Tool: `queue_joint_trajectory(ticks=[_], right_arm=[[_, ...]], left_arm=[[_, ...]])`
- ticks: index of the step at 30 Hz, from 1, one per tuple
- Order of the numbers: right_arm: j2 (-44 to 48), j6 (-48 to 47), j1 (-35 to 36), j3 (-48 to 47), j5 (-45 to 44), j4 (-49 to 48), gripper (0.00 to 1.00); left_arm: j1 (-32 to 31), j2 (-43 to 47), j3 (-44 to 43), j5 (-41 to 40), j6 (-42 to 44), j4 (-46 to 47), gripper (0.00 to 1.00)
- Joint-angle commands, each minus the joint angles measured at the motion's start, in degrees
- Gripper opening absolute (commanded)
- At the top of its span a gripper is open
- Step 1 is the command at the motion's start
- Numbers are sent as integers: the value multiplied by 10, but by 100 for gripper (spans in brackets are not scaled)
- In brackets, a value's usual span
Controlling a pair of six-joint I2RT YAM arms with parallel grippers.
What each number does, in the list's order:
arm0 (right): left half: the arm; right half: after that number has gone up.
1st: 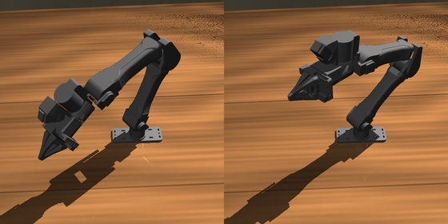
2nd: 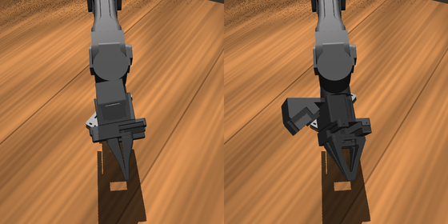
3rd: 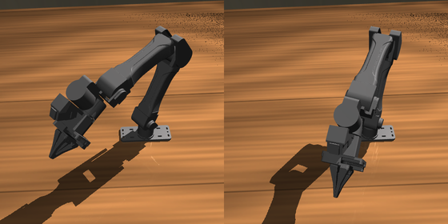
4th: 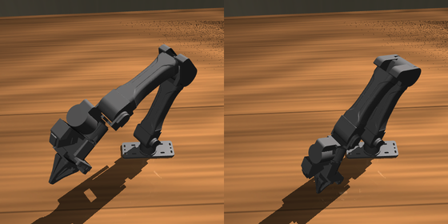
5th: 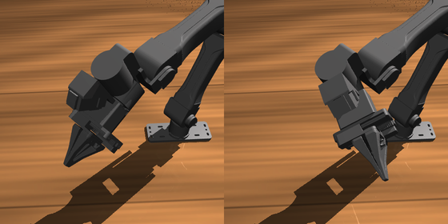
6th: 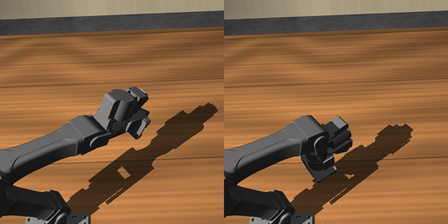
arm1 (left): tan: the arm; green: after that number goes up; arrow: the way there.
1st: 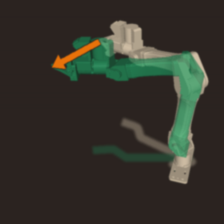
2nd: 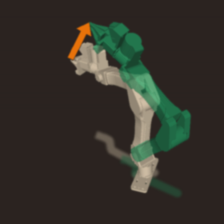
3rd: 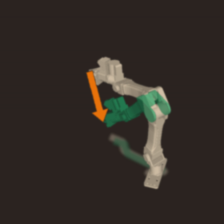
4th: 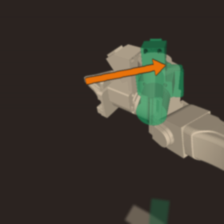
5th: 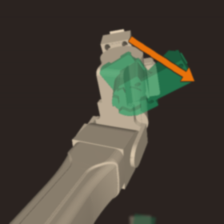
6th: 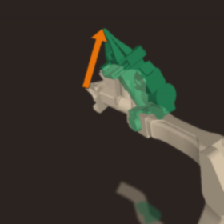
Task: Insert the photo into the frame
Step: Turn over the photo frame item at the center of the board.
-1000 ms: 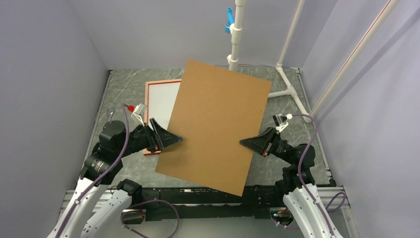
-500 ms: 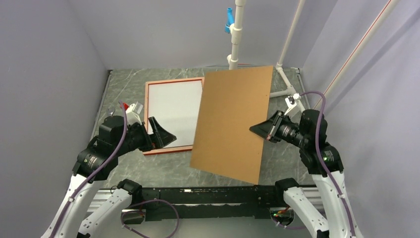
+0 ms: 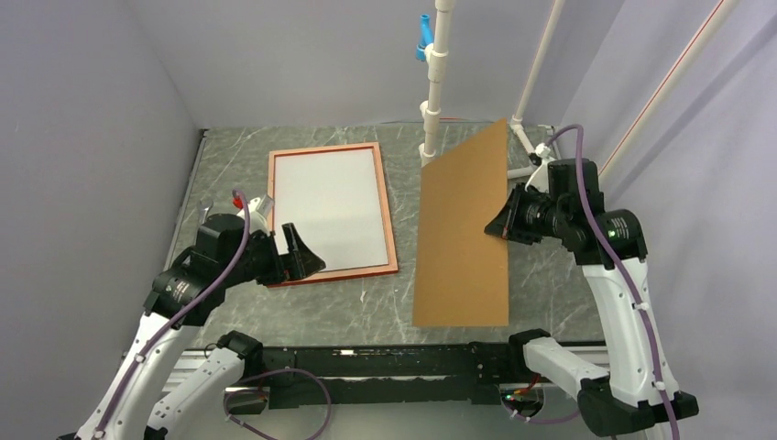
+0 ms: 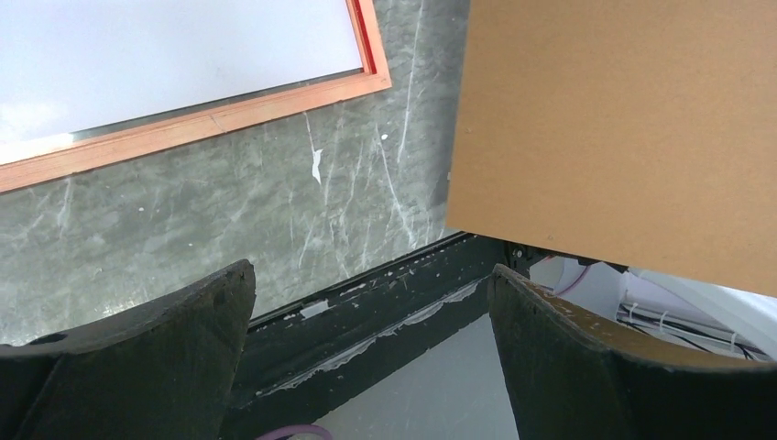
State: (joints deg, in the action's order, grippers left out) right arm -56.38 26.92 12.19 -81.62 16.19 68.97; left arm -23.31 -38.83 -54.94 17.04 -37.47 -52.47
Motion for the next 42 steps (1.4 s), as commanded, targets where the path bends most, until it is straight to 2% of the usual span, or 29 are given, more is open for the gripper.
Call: queue_joint_trajectory(ticks=[1,5,13,18,23,29,42], right_arm=[[-28,-44,0,-73,-7,42,0],[-57,-63,1,-92,15,76,0],[-54,-60,18,-61,42,64,0],[-61,-28,63,-45,16,33,0],[-102,4,141,-59,-78,31,0],[-144,24,168,-78,-133,33,0],[-213,64,246,-109,-146,-3,0]], left_arm=[[1,-6,6,3,19,-1,99],[1,-9,14,13,20,5,99],[1,-10,33,26,17,22,99],[1,-17,27,26,26,13,99],[1,-19,21,28,31,6,99],[1,-6,33,27,27,9,99],[1,2,50,24,28,10,100]])
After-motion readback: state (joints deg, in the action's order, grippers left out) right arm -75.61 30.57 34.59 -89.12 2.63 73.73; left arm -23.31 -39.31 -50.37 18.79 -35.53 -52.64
